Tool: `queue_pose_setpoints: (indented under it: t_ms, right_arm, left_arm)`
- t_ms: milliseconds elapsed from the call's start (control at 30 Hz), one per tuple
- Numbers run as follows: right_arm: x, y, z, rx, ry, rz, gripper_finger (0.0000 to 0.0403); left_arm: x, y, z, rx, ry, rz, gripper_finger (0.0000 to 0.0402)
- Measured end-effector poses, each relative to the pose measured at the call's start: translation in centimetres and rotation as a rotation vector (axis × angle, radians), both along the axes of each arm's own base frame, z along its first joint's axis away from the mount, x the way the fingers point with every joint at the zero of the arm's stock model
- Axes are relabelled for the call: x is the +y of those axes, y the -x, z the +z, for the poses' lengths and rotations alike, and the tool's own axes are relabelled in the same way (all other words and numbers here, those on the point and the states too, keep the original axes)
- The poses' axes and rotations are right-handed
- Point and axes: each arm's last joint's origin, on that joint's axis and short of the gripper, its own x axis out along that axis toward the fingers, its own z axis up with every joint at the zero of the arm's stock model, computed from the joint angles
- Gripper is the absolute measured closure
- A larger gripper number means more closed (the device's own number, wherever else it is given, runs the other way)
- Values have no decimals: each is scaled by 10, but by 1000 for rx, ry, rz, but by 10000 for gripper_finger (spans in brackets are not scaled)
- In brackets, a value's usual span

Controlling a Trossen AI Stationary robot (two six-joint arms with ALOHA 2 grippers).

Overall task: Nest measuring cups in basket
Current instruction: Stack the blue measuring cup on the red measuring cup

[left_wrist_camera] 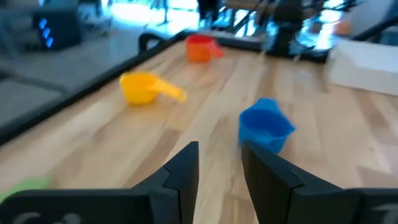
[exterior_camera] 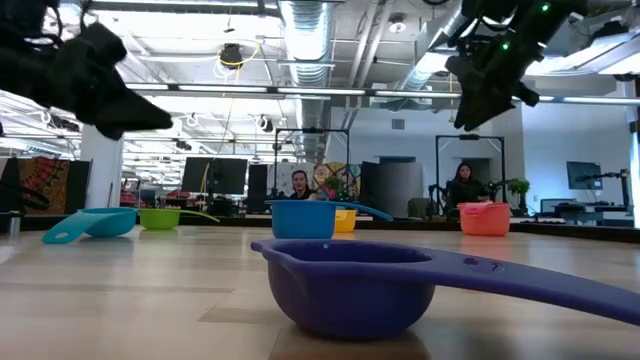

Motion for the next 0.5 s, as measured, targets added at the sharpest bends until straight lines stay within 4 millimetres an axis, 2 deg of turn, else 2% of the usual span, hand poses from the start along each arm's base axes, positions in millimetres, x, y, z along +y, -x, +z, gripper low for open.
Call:
queue_pose_setpoints:
  t_ms: [133, 500]
  right_arm:
    - [10, -4, 1, -13, 17, 29, 260]
    - [28, -14, 3, -69, 22, 85, 268]
  left_arm:
    - [1, 6, 2, -25, -84, -3, 290]
    - [1, 9, -5, 32, -57, -1, 290]
